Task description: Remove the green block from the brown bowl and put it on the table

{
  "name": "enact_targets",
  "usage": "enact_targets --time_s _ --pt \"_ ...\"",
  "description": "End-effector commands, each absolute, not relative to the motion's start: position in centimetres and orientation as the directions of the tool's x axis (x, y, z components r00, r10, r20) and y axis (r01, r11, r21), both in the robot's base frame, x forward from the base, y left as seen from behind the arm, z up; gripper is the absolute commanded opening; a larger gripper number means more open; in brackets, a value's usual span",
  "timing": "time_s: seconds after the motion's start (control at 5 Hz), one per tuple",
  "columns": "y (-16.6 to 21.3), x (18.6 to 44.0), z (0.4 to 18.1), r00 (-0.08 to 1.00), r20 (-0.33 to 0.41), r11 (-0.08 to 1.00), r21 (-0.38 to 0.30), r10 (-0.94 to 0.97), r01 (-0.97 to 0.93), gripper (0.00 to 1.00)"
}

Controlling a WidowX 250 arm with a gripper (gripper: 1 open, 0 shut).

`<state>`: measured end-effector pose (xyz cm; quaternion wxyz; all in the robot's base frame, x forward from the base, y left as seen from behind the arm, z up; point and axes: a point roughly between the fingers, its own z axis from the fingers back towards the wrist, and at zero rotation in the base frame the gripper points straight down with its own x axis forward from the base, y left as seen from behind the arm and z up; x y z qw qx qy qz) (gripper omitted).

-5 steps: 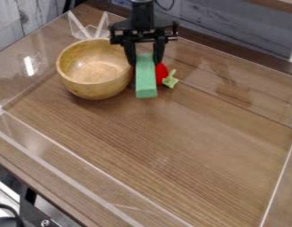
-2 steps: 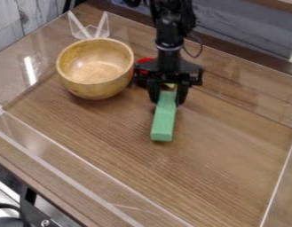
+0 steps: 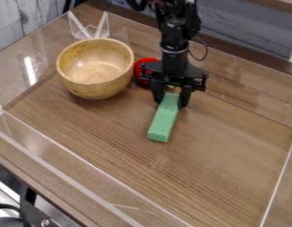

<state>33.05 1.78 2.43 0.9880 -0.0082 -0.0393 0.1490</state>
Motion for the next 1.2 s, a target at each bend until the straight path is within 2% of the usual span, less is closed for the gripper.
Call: enact_targets --time_s 0.0,0.6,0.8,1.0 --pt "2.1 33.5 2.7 0.953 0.092 0.958 -0.031 0.288 -0.287 0.0" --pt "3.7 34.5 2.1 0.973 0.055 0.974 -0.031 0.224 -0.223 0.0" --pt "3.0 33.8 2.2 0.961 0.044 0.962 -0.032 0.273 -0.271 0.0" --pt "2.2 33.1 2.4 0.948 0.032 0.948 -0.028 0.318 -0.317 1.0"
